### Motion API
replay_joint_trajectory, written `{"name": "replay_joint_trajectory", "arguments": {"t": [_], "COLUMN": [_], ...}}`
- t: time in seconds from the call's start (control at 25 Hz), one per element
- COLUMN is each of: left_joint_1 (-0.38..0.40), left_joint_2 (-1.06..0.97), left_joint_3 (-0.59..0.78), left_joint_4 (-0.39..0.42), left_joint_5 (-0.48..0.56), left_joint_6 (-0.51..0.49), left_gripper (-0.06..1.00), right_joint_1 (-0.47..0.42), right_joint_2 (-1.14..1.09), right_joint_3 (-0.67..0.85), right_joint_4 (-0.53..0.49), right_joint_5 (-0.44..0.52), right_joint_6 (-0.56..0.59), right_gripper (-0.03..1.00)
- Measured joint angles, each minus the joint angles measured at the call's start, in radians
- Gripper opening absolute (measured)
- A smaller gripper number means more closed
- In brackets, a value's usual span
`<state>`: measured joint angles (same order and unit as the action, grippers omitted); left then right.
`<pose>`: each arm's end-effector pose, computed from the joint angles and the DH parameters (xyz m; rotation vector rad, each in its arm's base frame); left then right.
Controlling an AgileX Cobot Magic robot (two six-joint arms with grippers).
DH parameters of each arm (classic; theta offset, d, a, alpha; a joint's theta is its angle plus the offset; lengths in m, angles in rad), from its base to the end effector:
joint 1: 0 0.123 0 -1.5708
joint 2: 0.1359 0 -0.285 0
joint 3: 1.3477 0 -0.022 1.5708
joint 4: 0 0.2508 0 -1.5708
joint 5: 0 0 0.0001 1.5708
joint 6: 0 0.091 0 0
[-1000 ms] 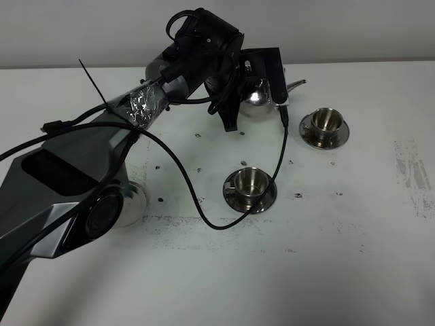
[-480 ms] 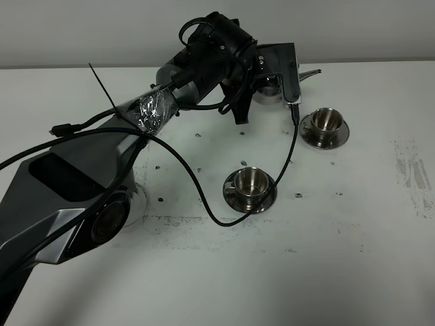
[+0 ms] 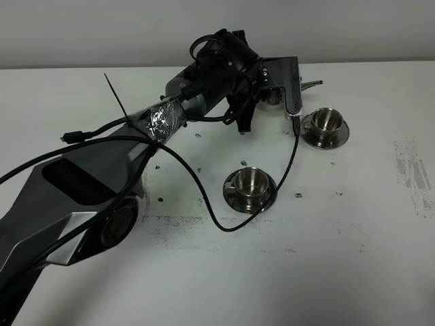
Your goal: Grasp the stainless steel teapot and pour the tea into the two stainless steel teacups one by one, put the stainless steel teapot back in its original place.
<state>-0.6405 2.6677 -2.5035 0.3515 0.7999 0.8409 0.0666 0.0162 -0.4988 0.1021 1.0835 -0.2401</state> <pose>0.4777 -0.3280 0.1541 1.7842 1.6708 0.5055 -0.0040 0.0080 0.2756 -0.3227 2.0549 0.0173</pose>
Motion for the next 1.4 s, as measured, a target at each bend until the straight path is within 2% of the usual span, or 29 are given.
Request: {"name": "replay_joint_trajectory", "arguments": {"t": [0.72, 1.4], "left_joint_1": [-0.016, -0.018], "left_joint_2": [0.021, 0.021], "left_joint_3": [0.000, 0.000], "left_joint_4": [0.110, 0.113], "left_joint_5": [-0.079, -0.090], "left_joint_6": [0.052, 0.277], "left_gripper": [0.17, 0.17], "right_joint_1": [0.000, 0.000], "right_joint_2": [0.000, 0.000], "right_joint_3": [0.000, 0.000], "right_joint_4": [-0.001, -0.001], "right_joint_5": [0.000, 0.000], "right_joint_6": [0.000, 0.000], "right_gripper": [0.43, 0.43]}}
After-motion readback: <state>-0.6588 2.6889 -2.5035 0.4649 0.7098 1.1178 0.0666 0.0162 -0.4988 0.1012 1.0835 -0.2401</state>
